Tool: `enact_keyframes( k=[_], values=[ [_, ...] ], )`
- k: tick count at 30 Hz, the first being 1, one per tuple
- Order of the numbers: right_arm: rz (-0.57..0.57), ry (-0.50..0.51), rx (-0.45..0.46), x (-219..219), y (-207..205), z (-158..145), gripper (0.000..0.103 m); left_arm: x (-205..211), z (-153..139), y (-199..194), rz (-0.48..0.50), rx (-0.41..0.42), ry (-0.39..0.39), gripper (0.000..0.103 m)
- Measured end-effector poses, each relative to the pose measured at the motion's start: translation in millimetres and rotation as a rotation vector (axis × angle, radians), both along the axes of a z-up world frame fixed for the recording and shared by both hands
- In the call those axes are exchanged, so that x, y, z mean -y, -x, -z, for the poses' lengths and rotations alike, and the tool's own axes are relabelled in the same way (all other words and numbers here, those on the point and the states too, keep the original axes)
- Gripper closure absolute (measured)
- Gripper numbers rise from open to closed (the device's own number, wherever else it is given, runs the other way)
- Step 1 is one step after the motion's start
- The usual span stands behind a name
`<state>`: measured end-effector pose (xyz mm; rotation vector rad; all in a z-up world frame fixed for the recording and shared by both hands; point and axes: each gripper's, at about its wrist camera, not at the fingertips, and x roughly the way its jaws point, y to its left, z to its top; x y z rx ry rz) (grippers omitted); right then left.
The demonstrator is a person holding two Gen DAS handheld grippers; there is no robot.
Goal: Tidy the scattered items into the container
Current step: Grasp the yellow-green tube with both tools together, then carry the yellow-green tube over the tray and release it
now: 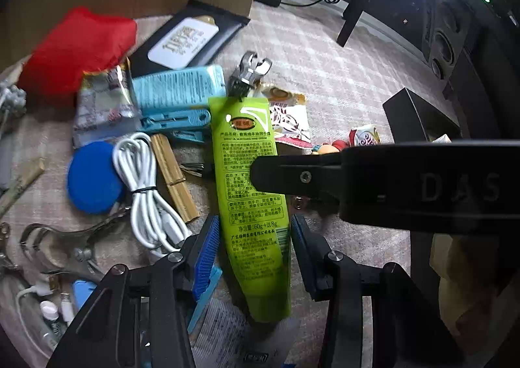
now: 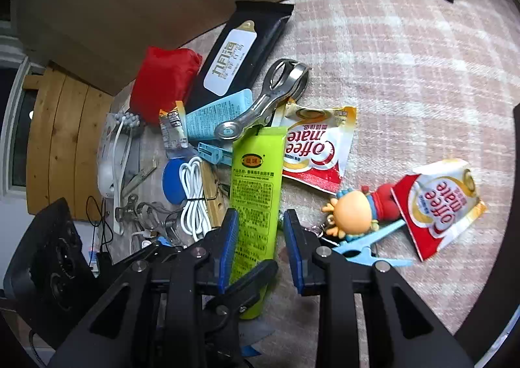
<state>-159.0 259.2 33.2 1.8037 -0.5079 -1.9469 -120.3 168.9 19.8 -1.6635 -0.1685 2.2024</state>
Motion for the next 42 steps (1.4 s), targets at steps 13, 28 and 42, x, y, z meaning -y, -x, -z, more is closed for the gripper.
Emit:
enact_keyframes(
  k=[13,28,42],
  values=[
    [0.035,0.048,0.034,-1,-3,7,0.077,-5,-7,-3,-0.011,-0.005,-0.07,0.062],
    [0.114,0.096,-0.037,-74,-39,-58,0.081,-61,-63,-30,0.102,-0.092,-0.12,0.062],
    [0.342,0.06,-0.08,-223,-118,-93,0.082,-198,-94,-76,0.379,-0.118,-0.16,0.063]
  ],
)
